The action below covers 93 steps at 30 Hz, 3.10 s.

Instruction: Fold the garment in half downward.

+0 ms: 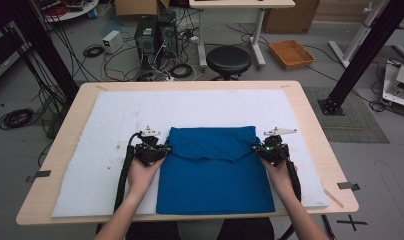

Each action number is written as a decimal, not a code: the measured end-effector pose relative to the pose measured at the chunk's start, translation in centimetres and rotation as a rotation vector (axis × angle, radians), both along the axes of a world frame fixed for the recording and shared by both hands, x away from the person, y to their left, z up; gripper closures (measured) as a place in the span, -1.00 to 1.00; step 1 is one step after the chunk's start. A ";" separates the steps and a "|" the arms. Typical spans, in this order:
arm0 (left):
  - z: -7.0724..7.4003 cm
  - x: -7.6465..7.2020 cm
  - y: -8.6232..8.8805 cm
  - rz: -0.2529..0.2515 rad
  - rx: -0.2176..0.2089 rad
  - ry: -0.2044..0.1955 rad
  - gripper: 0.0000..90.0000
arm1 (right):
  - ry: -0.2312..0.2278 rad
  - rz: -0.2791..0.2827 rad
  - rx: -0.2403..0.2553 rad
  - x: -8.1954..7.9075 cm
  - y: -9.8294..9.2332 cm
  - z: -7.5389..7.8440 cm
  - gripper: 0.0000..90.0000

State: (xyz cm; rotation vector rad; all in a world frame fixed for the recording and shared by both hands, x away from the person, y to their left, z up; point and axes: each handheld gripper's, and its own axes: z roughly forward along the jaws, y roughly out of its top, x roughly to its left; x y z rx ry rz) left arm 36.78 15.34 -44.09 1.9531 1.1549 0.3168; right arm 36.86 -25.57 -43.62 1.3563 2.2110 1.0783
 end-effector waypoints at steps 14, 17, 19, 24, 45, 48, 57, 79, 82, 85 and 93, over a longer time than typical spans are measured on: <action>-0.2 0.0 -0.2 -0.012 -0.013 0.019 0.92 | 0.030 -0.033 0.013 0.5 -0.3 -0.4 0.64; -0.2 0.1 -0.2 -0.015 -0.011 0.020 0.92 | 0.046 -0.022 -0.001 0.7 0.0 -0.6 0.78; -0.1 0.0 -0.1 -0.019 -0.010 0.020 0.93 | 0.036 -0.012 -0.020 0.6 0.2 -0.5 0.94; 0.2 -0.3 -0.1 -0.031 -0.030 0.016 0.93 | 0.000 -0.005 -0.004 -0.1 -0.1 0.3 0.95; 3.2 -6.5 1.3 -0.173 -0.135 0.030 0.93 | -0.017 0.091 0.052 -6.5 -1.6 2.7 0.95; 3.2 -8.2 1.8 -0.194 -0.142 0.040 0.93 | -0.016 0.106 0.046 -7.8 -1.7 2.8 0.95; 2.6 -11.6 2.6 -0.233 -0.180 0.081 0.93 | -0.015 0.153 0.025 -11.6 -1.8 2.7 0.95; 1.0 -14.0 2.3 -0.215 -0.104 0.076 0.57 | -0.015 0.160 -0.019 -14.3 -2.4 1.3 0.77; 1.5 -13.4 2.5 -0.193 -0.089 0.043 0.41 | -0.032 0.131 -0.003 -13.8 -2.7 1.7 0.58; 1.9 -12.7 2.6 -0.170 -0.076 0.015 0.22 | -0.055 0.096 0.004 -12.8 -3.1 2.1 0.46; 3.1 -7.1 2.4 -0.059 -0.044 -0.113 0.06 | -0.114 0.005 0.027 -7.6 -3.5 3.3 0.33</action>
